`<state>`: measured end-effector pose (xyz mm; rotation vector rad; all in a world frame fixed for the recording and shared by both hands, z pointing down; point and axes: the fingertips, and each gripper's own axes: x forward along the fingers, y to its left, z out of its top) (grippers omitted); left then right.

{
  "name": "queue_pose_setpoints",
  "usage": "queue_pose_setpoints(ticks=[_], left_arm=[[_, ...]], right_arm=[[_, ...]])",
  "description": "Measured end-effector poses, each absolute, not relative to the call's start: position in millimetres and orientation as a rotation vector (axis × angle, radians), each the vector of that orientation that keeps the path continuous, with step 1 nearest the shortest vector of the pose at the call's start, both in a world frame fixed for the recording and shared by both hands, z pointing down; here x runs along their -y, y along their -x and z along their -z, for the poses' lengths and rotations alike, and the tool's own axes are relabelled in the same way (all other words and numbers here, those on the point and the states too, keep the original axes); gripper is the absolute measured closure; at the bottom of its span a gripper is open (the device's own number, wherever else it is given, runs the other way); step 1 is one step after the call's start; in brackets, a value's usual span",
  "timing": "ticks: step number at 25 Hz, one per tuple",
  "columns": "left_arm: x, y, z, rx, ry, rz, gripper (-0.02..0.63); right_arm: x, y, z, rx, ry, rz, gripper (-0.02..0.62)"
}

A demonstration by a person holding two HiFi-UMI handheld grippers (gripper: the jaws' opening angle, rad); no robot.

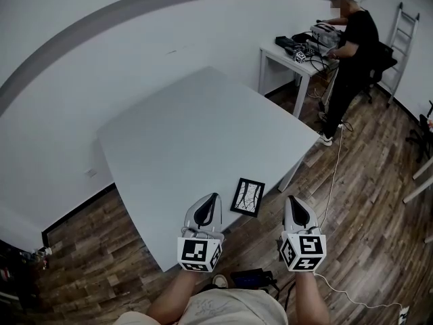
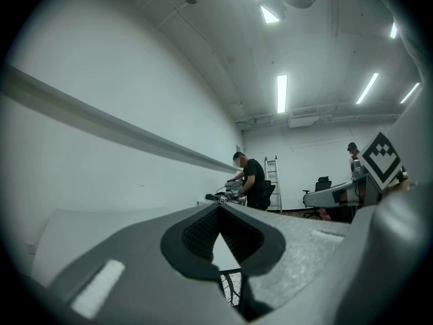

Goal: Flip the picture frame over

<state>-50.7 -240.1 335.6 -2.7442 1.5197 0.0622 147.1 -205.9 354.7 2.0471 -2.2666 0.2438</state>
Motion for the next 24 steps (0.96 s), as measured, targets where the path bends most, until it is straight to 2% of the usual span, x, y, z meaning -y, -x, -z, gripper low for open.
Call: queue_pose_setpoints(ticks=[24], left_arm=[[240,61,-344,-1.552,2.747,-0.046,0.606]], right_arm=[[206,-145,-362,2.240,-2.046,-0.256,0.572]])
